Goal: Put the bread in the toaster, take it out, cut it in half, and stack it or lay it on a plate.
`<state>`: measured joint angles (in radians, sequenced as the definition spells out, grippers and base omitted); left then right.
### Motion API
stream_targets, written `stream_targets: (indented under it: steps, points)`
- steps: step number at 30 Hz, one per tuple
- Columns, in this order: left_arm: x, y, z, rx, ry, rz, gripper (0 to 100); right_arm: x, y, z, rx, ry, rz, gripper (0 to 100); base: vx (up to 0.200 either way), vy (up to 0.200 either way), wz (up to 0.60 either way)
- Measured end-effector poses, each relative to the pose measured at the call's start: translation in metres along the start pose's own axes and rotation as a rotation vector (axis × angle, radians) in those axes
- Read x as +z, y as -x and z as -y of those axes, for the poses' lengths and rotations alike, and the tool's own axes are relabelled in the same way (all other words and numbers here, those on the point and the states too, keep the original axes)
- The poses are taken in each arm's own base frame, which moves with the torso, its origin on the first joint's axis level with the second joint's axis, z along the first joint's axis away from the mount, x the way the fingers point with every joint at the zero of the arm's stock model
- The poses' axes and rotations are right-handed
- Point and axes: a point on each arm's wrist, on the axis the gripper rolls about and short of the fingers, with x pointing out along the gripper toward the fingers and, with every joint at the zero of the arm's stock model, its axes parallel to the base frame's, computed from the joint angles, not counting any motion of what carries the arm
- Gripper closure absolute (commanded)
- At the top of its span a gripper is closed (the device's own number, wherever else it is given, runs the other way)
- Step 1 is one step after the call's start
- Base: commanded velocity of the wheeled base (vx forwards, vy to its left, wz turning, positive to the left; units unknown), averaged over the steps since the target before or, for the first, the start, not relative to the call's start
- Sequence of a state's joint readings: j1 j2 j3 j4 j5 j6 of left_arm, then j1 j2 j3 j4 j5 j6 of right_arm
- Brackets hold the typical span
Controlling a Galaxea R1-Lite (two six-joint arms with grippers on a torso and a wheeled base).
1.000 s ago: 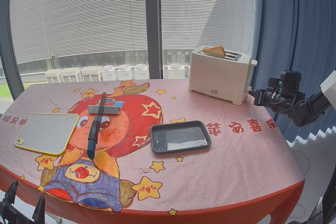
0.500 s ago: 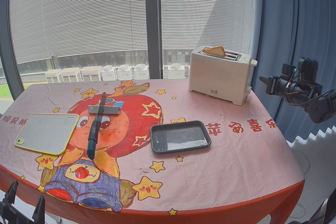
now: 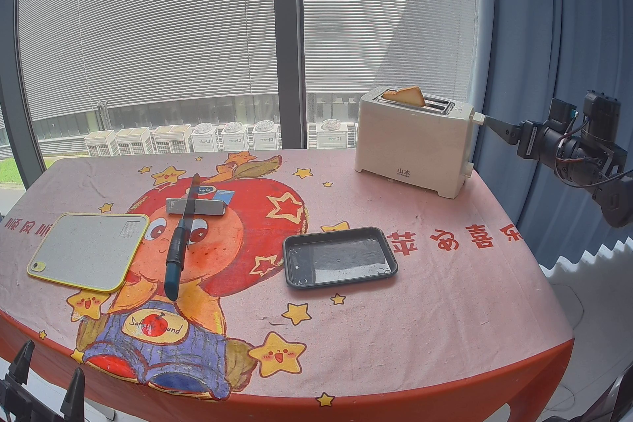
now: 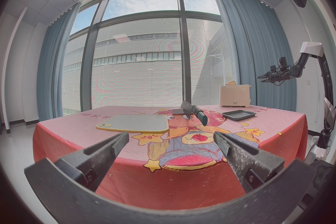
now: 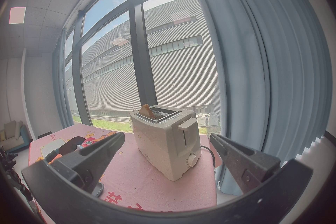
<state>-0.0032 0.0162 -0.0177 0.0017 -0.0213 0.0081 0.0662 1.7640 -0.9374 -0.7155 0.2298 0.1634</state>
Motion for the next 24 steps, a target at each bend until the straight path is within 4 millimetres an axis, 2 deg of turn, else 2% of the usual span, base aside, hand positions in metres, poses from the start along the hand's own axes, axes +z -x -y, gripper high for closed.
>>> stream_targets:
  steps: [9,18,24]
  points:
    - [0.0,0.0,0.0,0.001,0.004,0.0,0,0.0019,0.0021,-0.0005,0.0,0.001,0.006,0,0.0,0.0,0.0]
    - [0.0,0.0,0.0,0.002,0.004,0.0,0,-0.0012,0.0022,-0.0029,0.007,-0.001,-0.004,0,0.0,0.2,0.0]
    - [0.0,0.0,0.0,0.0,0.0,0.0,0,-0.0041,0.0036,-0.0053,0.013,0.0,-0.014,0,0.0,0.0,0.0]
